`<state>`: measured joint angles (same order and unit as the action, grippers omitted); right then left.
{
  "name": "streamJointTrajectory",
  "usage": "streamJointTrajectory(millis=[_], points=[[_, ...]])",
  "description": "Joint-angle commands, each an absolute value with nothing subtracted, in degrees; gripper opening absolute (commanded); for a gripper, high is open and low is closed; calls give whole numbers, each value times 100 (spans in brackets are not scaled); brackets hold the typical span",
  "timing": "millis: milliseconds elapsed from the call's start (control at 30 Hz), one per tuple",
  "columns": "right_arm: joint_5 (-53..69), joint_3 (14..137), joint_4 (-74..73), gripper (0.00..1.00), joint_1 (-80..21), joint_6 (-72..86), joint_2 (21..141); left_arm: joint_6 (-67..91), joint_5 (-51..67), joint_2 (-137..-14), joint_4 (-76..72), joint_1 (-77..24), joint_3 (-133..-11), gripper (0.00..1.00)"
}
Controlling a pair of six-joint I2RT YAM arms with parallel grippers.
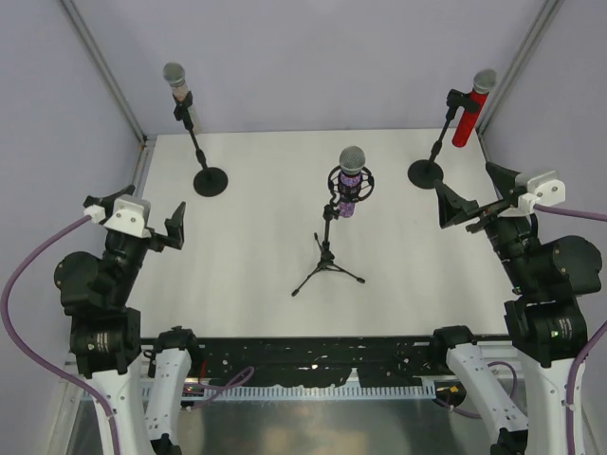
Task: Remove the microphone from the stand
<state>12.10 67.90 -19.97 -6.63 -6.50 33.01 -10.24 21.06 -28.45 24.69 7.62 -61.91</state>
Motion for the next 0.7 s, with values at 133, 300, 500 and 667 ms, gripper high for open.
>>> streamJointTrajectory(millis=[133,300,500,667], points=[[1274,6795,-1873,95,-650,-860,3445,-949,2661,-2988,2373,756,-6276,99],[2495,6276,-1837,95,-650,-1897,3498,-923,4399,-3067,2304,747,-5864,99],[3532,5547,-1469,95,-650,-2109,3559,-966,5204,-3207,1837,344,-5090,99],[4051,4985,-1046,95,-650,-1960,3647,-1151,4633,-3471,1495,53,-4703,99]])
